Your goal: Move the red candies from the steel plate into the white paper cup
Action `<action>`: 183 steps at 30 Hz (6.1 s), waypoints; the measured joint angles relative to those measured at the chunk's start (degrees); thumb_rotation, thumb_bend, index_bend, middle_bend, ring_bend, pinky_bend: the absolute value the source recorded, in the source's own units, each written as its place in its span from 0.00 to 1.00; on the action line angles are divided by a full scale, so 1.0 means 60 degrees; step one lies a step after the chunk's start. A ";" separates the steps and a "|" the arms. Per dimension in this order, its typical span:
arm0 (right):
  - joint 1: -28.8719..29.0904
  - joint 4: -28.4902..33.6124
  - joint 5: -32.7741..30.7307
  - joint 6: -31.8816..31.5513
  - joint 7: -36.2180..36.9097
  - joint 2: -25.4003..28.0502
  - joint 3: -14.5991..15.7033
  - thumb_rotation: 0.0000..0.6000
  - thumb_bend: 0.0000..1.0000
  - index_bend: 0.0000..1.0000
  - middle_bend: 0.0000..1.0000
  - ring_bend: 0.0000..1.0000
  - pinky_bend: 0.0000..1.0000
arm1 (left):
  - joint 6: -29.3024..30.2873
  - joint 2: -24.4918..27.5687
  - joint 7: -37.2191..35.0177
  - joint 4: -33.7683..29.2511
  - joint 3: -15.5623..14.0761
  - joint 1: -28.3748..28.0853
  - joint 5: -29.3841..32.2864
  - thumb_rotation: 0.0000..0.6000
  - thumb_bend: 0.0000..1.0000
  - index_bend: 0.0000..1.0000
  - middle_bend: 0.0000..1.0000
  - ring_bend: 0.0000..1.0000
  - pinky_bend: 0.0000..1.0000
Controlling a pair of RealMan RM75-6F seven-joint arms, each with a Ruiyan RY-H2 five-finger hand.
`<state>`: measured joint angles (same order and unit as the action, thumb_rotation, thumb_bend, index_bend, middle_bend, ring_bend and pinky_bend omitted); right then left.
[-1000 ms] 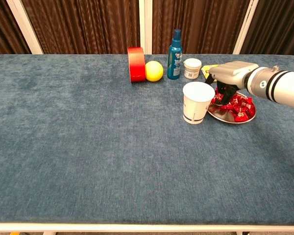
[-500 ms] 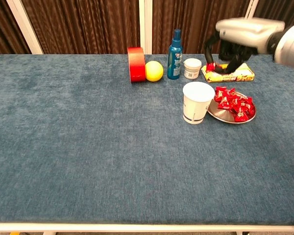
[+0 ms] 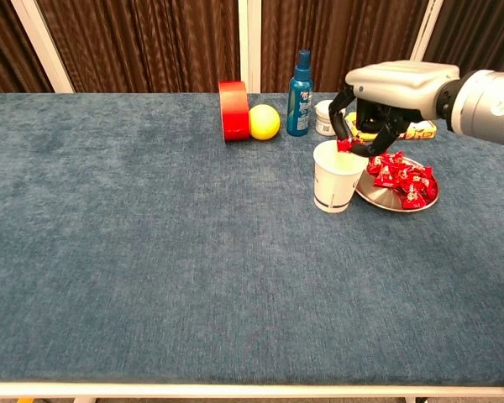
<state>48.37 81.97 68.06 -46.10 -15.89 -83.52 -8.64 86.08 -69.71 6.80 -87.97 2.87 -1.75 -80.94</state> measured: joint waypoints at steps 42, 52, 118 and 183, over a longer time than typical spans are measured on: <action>-0.0744 -0.2912 -0.0627 0.0606 -0.0288 -0.0858 0.0875 1.00 0.20 0.42 0.98 0.95 1.00 | -0.0025 -0.0018 0.0080 -0.0070 -0.0024 0.0027 -0.0022 1.00 0.00 0.26 0.15 0.09 0.13; -0.0607 -0.3371 -0.0112 0.0656 0.0102 -0.1339 0.0739 1.00 0.20 0.44 0.98 0.95 1.00 | -0.0028 -0.0029 0.0043 -0.0034 -0.0021 0.0043 0.0004 1.00 0.00 0.26 0.15 0.09 0.13; 0.0223 -0.0538 -0.0287 0.0140 -0.0156 -0.0439 -0.0242 1.00 0.12 0.29 0.98 0.95 1.00 | -0.0034 -0.0166 -0.0239 0.0267 0.0024 0.0092 0.0043 1.00 0.00 0.26 0.15 0.09 0.13; 0.0034 -0.3362 -0.0666 0.0309 0.0161 -0.1620 -0.0126 1.00 0.30 0.60 0.98 0.95 1.00 | 0.0010 -0.0171 -0.0290 0.0329 -0.0006 0.0191 0.0053 1.00 0.00 0.26 0.15 0.09 0.13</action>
<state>48.57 61.80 64.07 -44.25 -14.93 -93.24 -9.40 86.13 -70.74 5.06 -85.99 2.83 -0.60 -80.62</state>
